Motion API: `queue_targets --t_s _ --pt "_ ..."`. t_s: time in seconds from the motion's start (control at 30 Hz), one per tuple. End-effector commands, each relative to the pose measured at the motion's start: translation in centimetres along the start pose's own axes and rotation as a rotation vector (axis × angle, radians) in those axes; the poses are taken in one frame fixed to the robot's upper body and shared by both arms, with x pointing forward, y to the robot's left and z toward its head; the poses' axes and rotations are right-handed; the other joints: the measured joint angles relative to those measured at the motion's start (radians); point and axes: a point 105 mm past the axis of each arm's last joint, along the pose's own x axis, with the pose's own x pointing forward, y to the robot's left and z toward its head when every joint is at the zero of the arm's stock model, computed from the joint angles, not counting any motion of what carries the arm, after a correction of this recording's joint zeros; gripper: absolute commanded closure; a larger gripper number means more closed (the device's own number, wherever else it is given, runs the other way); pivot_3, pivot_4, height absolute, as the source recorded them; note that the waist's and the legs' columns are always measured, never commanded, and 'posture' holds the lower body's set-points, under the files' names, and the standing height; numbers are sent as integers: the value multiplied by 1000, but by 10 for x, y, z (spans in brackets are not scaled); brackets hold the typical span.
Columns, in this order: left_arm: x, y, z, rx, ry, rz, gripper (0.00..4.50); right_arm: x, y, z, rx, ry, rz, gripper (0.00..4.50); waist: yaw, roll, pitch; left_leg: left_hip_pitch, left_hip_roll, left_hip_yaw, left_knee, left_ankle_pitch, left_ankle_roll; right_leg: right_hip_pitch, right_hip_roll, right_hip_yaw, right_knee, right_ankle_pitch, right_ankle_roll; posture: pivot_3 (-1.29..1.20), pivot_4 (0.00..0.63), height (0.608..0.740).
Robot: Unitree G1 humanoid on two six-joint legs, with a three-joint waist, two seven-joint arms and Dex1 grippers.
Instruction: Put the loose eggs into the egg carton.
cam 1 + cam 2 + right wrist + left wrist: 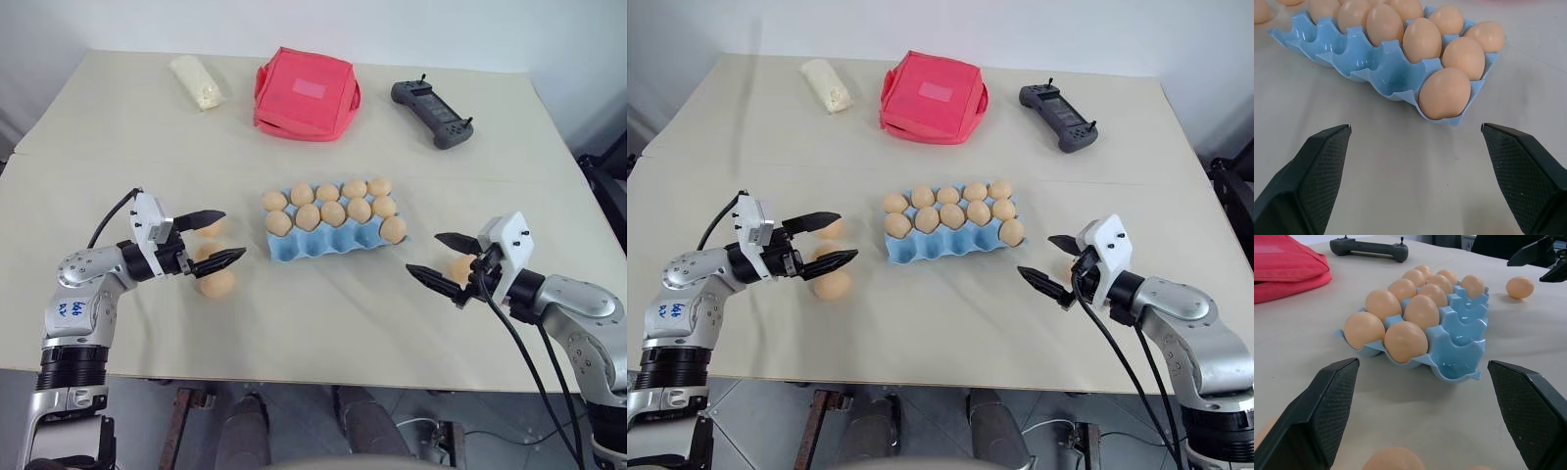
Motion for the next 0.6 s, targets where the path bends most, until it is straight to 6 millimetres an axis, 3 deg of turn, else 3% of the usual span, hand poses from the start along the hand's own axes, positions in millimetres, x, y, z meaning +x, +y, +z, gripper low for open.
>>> queue_targets --t_s 0.03,0.3,0.6 --pt "4 -2 9 42 -23 -24 0 -5 0 14 -52 -43 -22 26 0 0 0 0 0 0 0 0 0 0 0 0 0 0 0 0 150 740" --pt "12 3 14 39 -25 -22 0 -12 -2 15 -56 -41 -55 26 1 0 0 0 0 0 0 0 0 0 0 0 0 0 0 0 150 740" --pt "16 1 15 28 0 -108 0 -60 -19 5 -25 35 -194 26 15 0 0 0 0 0 0 0 0 0 0 0 0 0 0 0 150 740"
